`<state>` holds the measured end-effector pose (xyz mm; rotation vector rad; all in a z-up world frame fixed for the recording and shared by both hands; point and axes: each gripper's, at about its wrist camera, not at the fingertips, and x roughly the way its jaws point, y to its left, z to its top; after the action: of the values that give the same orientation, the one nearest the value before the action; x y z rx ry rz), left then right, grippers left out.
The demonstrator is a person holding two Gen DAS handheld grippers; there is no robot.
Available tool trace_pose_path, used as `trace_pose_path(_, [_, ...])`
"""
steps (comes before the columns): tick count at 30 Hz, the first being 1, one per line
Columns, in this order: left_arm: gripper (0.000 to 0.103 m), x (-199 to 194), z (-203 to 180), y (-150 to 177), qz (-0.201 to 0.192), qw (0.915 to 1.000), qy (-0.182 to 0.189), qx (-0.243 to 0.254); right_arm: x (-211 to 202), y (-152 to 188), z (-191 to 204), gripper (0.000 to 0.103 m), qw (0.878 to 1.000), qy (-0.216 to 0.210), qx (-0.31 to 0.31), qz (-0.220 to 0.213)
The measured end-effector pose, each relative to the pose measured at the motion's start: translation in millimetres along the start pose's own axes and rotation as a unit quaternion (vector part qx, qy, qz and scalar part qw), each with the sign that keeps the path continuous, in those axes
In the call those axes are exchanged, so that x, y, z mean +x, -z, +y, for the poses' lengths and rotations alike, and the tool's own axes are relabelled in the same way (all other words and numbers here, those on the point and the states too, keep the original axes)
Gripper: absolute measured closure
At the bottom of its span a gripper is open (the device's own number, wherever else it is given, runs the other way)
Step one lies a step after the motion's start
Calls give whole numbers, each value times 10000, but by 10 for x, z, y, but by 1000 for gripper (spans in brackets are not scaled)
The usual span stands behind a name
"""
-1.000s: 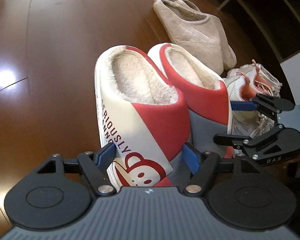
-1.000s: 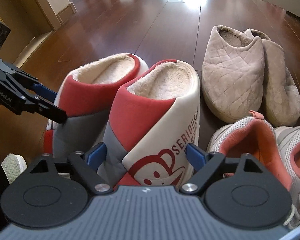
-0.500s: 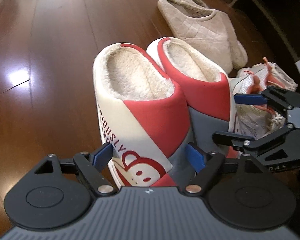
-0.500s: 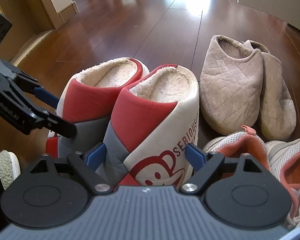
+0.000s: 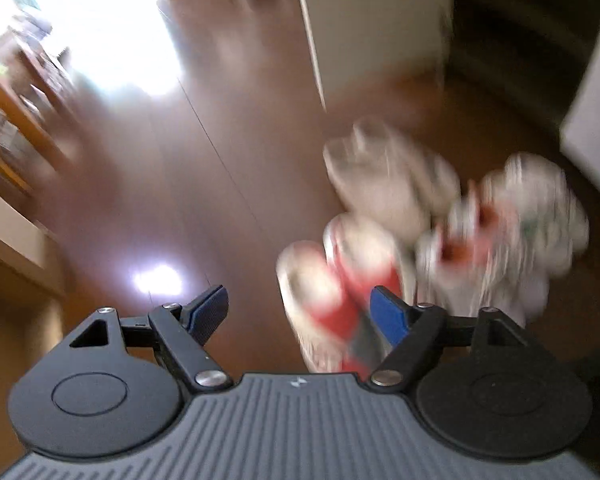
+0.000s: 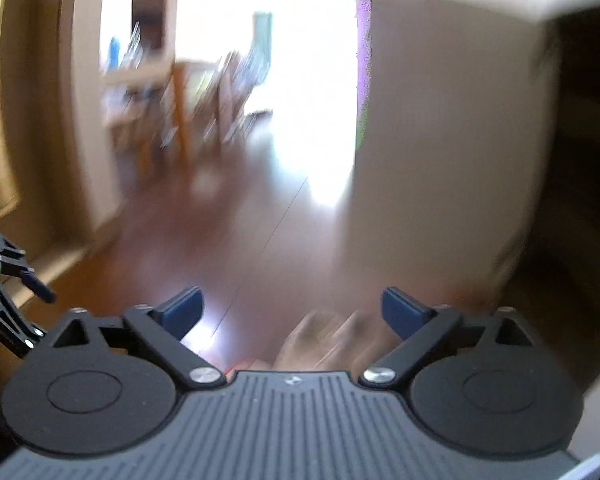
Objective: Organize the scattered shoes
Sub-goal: 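Move both tools back from the shoe row toward the open cabinet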
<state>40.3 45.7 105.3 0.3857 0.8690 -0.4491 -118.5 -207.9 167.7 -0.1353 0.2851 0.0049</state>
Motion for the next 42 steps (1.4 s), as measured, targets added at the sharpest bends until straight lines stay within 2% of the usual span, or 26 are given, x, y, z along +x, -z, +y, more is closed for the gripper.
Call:
trace_pose_path(3, [20, -618, -226, -297, -718, 9970, 123, -275, -721, -474, -167, 1, 9983, 349, 64, -470])
trace_pose_path(4, [19, -769, -306, -343, -869, 9955, 173, -320, -1085, -689, -209, 1, 9967, 482, 173, -625])
trace_pose_path(6, [16, -1027, -491, -381, -1030, 9935, 269, -413, -1470, -872, -168, 1, 9951, 555, 342, -745])
trace_pose_path(8, [16, -1166, -644, -343, -1022, 9930, 339, -477, -1853, -1054, -127, 1, 9930, 627, 511, -864])
trace_pose_path(10, [16, -1270, -834, -233, -952, 9936, 388, -477, -1996, -1050, -63, 1, 9921, 604, 784, -775])
trace_pose_path(13, [15, -1314, -1045, -17, -925, 9939, 331, -491, -2057, -888, -14, 1, 9915, 462, 1117, -477])
trace_pose_path(14, [11, -1310, -1096, 57, -916, 9941, 283, -515, -2052, -786, -4, 1, 9913, 416, 1196, -355])
trace_pose_path(16, [9, -1257, -1219, 310, -811, 9939, 72, -737, -2001, -540, -1, 0, 9899, 369, 1369, -73])
trace_pose_path(17, [9, -1218, -1263, 446, -710, 9935, -9, -886, -1917, -324, -22, 0, 9876, 396, 1512, 165])
trace_pose_path(18, [9, -1175, -1296, 545, -611, 9930, -62, -1011, -1830, -248, -65, 0, 9875, 390, 1517, 192])
trace_pose_path(20, [9, -1019, -1351, 760, -301, 9911, -174, -1286, -1625, 248, -147, 0, 9813, 455, 1742, 676])
trace_pose_path(21, [9, -923, -1375, 871, -116, 9894, -231, -1430, -1582, 303, -169, 1, 9808, 470, 1755, 711])
trace_pose_path(23, [9, -757, -1398, 1029, 188, 9858, -384, -1623, -1277, 845, -238, 1, 9695, 697, 1917, 1360])
trace_pose_path(24, [10, -647, -1419, 1135, 401, 9828, -525, -1725, -1251, 899, -239, 1, 9686, 679, 1911, 1440])
trace_pose_path(25, [10, -561, -1445, 1220, 572, 9800, -629, -1799, -1137, 1109, -226, 1, 9640, 611, 1889, 1771])
trace_pose_path(28, [10, -420, -1547, 1424, 828, 9744, -834, -1918, -979, 1476, -134, 1, 9545, 615, 1871, 2241])
trace_pose_path(30, [10, -357, -1651, 1519, 945, 9741, -927, -1832, -933, 1624, -80, 1, 9501, 598, 1810, 2468])
trace_pose_path(31, [10, -319, -1714, 1569, 1047, 9747, -973, -1720, -835, 1770, -20, 1, 9415, 600, 1704, 2843])
trace_pose_path(34, [10, -253, -1847, 1625, 1144, 9759, -1038, -1539, -711, 1878, 68, 1, 9376, 586, 1420, 3119])
trace_pose_path(37, [10, -266, -1976, 1618, 975, 9798, -1088, -1363, -874, 1842, 93, 1, 9418, 649, 1253, 3051])
trace_pose_path(39, [10, -266, -2014, 1605, 949, 9816, -950, -1361, -856, 1883, 94, 1, 9407, 736, 1230, 3074])
trace_pose_path(42, [10, -285, -2093, 1590, 913, 9839, -793, -1315, -1063, 1807, 16, 1, 9366, 872, 1343, 3116])
